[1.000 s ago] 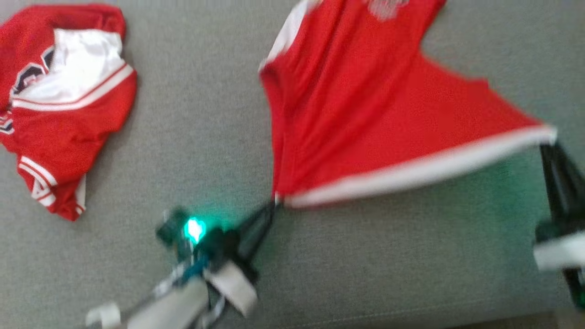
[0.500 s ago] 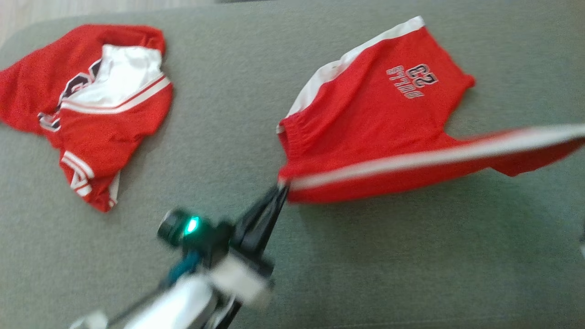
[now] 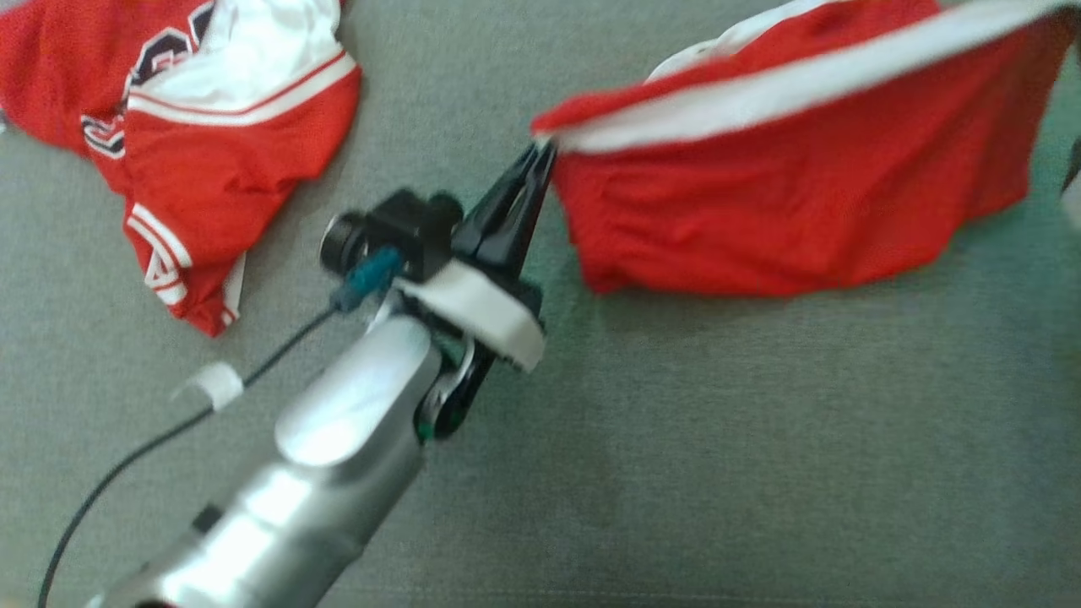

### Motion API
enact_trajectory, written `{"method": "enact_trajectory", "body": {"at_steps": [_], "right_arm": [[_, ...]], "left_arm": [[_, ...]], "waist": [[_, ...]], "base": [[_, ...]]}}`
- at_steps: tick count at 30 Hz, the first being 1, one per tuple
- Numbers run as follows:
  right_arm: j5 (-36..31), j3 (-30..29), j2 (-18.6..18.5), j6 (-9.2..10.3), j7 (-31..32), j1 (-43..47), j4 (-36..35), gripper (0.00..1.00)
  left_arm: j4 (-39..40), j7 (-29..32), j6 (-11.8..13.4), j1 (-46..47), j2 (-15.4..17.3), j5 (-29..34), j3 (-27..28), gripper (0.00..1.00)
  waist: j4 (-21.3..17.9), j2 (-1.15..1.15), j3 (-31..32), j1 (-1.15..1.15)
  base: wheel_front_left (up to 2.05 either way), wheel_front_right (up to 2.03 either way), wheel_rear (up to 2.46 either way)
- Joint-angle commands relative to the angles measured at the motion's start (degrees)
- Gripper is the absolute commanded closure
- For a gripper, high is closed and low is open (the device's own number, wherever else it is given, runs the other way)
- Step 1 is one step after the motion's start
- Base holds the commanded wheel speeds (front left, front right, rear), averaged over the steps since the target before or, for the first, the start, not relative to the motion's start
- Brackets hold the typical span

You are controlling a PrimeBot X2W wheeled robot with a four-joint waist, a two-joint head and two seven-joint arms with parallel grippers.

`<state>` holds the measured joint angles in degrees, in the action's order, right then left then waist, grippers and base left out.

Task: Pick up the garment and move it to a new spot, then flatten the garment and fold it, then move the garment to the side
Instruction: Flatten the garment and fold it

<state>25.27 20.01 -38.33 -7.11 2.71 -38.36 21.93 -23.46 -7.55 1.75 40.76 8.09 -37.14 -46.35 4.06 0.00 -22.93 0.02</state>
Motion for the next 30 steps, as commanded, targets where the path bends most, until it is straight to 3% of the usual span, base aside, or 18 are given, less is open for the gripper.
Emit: {"method": "enact_trajectory", "body": {"at_steps": [1,9,10,11,12,13,14,17,20,25,29,30], "right_arm": [[0.06,1.01,-1.99,-0.37,-0.98,-1.28,0.13,1.00],[2.22,10.93,0.71,-0.37,-7.61,-13.21,13.63,1.00],[2.71,11.72,1.19,-0.37,-8.71,-13.99,14.86,0.91],[3.35,12.45,1.63,-0.37,-9.77,-14.63,16.07,0.65],[4.17,12.91,2.10,-0.37,-10.69,-15.13,17.40,0.22],[5.27,13.06,2.69,-0.37,-11.01,-15.39,19.03,0.00],[6.18,13.69,3.20,-0.37,-11.55,-15.47,20.02,0.00],[9.99,14.97,4.06,-0.37,-12.90,-14.77,22.19,0.00],[14.53,16.40,3.80,-0.37,-12.41,-12.99,23.48,0.00],[22.01,18.47,1.91,-0.37,-6.67,-10.52,25.74,0.00],[28.14,19.18,0.41,-0.37,-0.45,-9.59,28.43,0.00],[29.48,19.34,0.31,-0.37,1.42,-9.16,29.09,0.18]], "left_arm": [[0.97,-0.99,-0.70,3.06,0.19,-0.06,2.12,1.00],[-6.60,-4.82,-1.94,8.15,-1.24,3.08,1.04,1.00],[-7.15,-5.30,-1.90,8.13,-1.45,3.06,1.24,1.00],[-7.59,-5.74,-1.81,8.04,-1.64,3.04,1.51,1.00],[-7.97,-6.12,-1.74,7.89,-1.76,3.22,1.60,0.93],[-8.27,-6.42,-1.70,7.62,-1.87,3.46,1.59,0.54],[-8.48,-6.68,-1.52,7.24,-2.01,3.63,1.71,0.00],[-8.43,-7.20,-0.31,5.53,-2.34,4.33,2.46,0.00],[-5.82,-7.39,2.96,3.50,-1.92,7.82,3.76,0.00],[5.69,-7.42,10.03,-4.54,-1.76,16.24,8.79,0.00],[16.83,-7.43,13.46,-14.68,-2.91,22.18,12.26,0.00],[18.27,-7.43,13.65,-16.51,-3.16,22.82,12.55,0.00]], "waist": [[1.38,0.00,-2.11,-0.02],[1.96,0.00,-4.77,-0.02],[1.92,0.00,-4.86,-0.02],[1.88,0.00,-4.95,-0.02],[1.83,0.00,-4.99,-0.02],[1.80,0.00,-4.92,-0.02],[1.78,0.00,-4.78,-0.02],[1.81,0.00,-3.85,-0.02],[2.12,0.00,-2.62,-0.02],[3.95,0.00,-1.38,-0.02],[6.90,0.00,-0.76,-0.02],[7.55,0.00,-0.55,-0.02]], "base": [[0.00,0.00,0.00],[0.00,0.00,0.00],[0.00,0.00,0.00],[0.00,0.00,0.00],[0.00,0.00,0.00],[0.00,0.00,0.00],[0.00,0.00,0.00],[0.00,0.00,0.00],[0.00,0.00,0.00],[0.00,0.00,0.00],[0.00,0.00,0.00],[0.00,0.00,0.00]]}}
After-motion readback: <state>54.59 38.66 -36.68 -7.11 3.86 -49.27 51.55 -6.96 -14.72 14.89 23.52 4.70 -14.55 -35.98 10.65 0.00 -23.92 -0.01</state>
